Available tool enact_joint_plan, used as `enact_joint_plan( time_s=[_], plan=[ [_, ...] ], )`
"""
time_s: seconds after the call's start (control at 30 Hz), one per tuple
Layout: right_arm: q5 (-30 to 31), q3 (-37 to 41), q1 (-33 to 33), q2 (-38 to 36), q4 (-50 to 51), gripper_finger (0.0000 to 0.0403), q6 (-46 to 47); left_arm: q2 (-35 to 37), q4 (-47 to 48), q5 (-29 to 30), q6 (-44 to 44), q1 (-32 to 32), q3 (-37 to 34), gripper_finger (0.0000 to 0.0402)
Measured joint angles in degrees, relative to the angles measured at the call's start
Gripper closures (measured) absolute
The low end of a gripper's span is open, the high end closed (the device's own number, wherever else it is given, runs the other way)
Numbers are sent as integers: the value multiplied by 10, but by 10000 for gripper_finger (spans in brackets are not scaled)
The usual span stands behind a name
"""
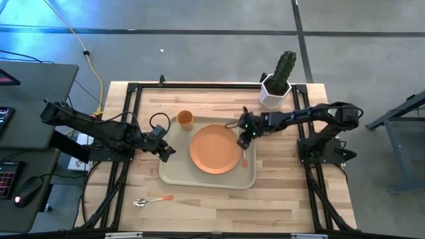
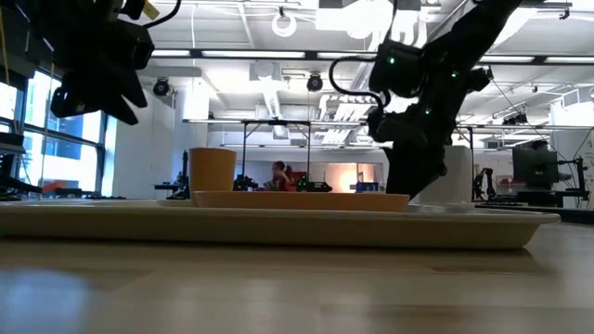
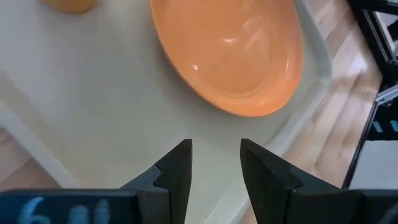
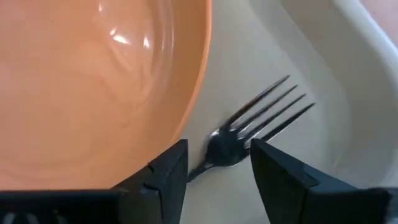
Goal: Pick and place plate/cup/fork/spoon on tray
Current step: Adjust the orange plate on the serving tray, then put the orange spoon on the serving tray to the left of the orange fork
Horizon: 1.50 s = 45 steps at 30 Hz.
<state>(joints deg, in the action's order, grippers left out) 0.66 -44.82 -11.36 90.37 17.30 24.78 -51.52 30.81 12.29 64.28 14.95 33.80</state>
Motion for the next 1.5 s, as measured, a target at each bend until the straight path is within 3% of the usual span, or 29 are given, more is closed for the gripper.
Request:
enact_joint_plan(
  time_s=[0.27,0.43,0.57,0.73,0.97,1.13,1.5],
  plan=[
    [23,0,48,0,-50,237,59,15,16,-12,-19,-2,0,275],
    [31,0,52,0,-50,237,98,50,47,-54,-19,3,0,275],
    [32,0,52,0,-43,237,122,81,91,-76,-12,47,0,275],
    [45,-3,69,-20,-42,237,166,78,97,-80,-5,152,-19,275],
    [128,-49,110,-57,-43,237,170,46,80,-80,12,286,-50,275],
    [158,-95,129,-59,-43,237,140,10,-18,-70,32,344,-76,275],
    [185,-122,169,-59,-48,237,138,-178,-162,-45,-3,441,-78,275]
  ],
)
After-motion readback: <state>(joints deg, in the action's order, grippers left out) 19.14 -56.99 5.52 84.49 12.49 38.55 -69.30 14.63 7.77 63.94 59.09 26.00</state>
